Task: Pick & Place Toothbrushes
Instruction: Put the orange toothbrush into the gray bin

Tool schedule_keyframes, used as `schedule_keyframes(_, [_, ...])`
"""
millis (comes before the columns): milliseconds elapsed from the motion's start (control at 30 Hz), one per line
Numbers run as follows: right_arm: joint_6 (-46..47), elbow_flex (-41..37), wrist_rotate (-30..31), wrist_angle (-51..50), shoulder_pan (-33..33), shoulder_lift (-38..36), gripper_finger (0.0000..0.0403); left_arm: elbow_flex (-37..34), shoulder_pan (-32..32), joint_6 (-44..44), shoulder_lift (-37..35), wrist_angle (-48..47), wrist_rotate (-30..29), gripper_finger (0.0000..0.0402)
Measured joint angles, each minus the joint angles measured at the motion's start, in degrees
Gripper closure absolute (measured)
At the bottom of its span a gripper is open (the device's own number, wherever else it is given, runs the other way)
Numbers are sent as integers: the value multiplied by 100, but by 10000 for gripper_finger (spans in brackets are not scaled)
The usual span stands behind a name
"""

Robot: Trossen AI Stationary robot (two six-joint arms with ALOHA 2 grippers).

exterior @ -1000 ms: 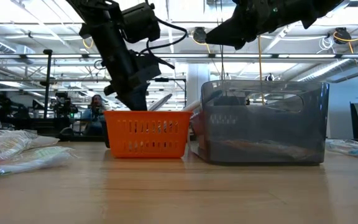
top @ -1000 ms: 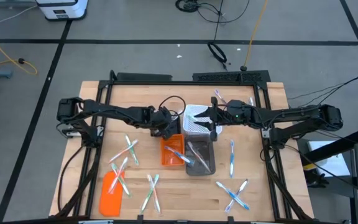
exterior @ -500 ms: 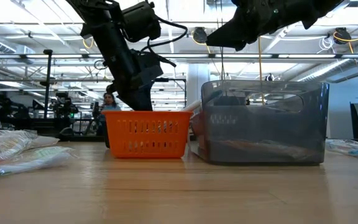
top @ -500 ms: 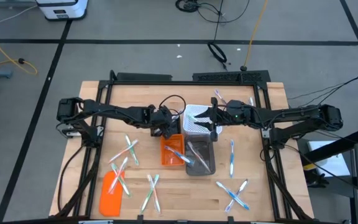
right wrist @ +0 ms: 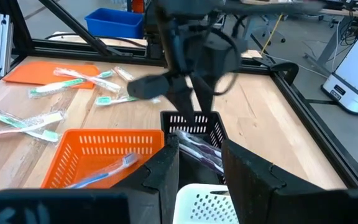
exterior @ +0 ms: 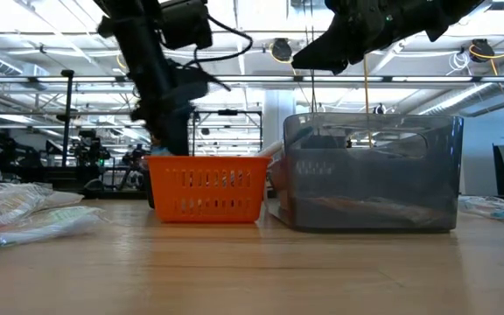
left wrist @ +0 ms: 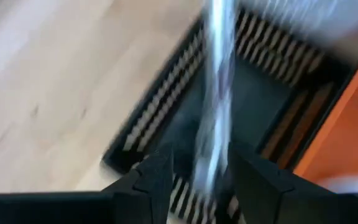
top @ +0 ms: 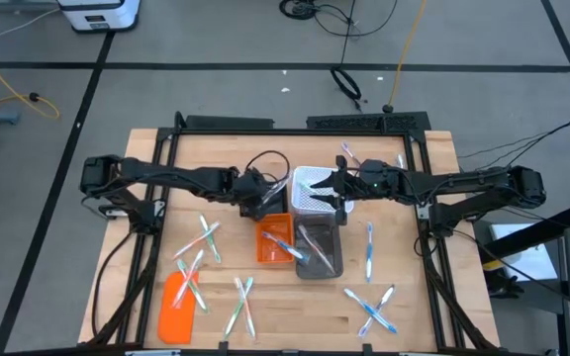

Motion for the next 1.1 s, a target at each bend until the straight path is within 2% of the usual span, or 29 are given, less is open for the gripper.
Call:
schedule_keyframes(167, [0, 0, 0, -42, 0, 0, 291, 2, -236, -313, -183, -1060, 45, 247])
schedule_keyframes(533, [0, 0, -2, -46, 1, 0, 291, -2, -1076, -1185, -279, -2301, 498, 247])
schedule_keyframes(800, [0, 0, -3, -49, 2, 0, 289, -4, -1775, -2548, -270, -3689, 514, 247])
schedule_keyframes(1100, [-110, 0, -6, -51, 2, 0, 291, -4, -2379, -3263, -270, -3766, 558, 247])
